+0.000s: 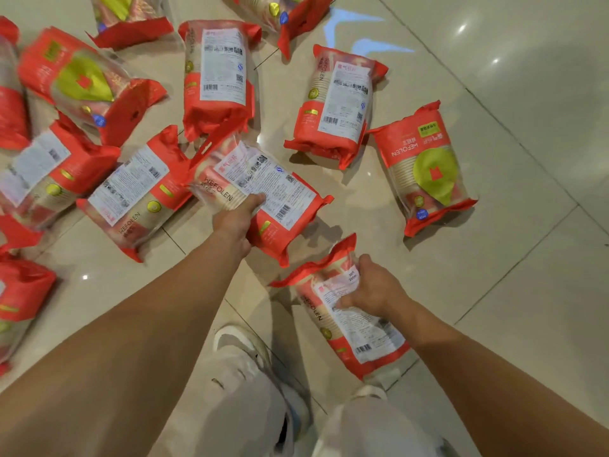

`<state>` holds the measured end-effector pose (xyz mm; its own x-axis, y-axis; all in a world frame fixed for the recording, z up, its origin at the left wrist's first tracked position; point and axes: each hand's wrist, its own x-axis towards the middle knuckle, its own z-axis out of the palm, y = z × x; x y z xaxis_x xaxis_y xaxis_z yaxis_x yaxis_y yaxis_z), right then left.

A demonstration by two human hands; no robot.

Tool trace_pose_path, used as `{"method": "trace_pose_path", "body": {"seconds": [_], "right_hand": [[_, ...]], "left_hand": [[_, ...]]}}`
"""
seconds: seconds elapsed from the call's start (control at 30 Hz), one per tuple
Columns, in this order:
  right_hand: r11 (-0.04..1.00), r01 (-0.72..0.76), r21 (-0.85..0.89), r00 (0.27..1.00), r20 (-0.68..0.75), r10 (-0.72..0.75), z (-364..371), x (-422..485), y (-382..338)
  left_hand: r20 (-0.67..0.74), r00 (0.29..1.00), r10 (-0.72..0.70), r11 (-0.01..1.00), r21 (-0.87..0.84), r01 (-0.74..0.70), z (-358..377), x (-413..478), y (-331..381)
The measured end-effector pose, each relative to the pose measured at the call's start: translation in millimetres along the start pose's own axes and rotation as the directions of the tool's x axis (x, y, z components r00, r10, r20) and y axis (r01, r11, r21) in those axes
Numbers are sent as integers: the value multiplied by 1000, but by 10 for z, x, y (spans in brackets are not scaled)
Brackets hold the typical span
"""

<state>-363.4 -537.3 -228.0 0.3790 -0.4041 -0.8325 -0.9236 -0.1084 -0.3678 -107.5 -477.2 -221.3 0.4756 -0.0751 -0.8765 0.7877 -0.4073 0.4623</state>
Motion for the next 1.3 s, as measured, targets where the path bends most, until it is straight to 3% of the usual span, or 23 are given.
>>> {"method": "trace_pose_path", "body": {"seconds": [0.2,0.37,0.57,0.73,0.97,1.17,1.3], "right_hand": [[990,16,139,971,-237,18,-1033,-1213,-572],[960,160,228,925,-373,-65,-2178,-2436,-1559],[915,320,247,820,-555,-137,-3518,-4185,-2946],[867,446,222,738,-640,-216,-4153,-5308,-3843],[784,608,125,651,-644,-402,-4347,-6149,-5139],[686,726,37,586,-554,-591,-3893,-6301,-6244],[590,806,43,550,-421,-721,-3352,-6390,-6948]], "left_hand": [[-4,967,256,954,161,-252,-543,-1181,969],[154,886,438,839,284,-464,-1037,-2551,2038],[293,752,591,712,249,-657,-1432,-4451,3286],[261,667,698,631,217,-745,-1900,-5520,4025],[110,529,842,523,78,-849,-2756,-6555,4792],[-108,501,859,506,20,-862,-3800,-6779,4954],[-260,472,843,495,29,-868,-4645,-6918,4760]]}}
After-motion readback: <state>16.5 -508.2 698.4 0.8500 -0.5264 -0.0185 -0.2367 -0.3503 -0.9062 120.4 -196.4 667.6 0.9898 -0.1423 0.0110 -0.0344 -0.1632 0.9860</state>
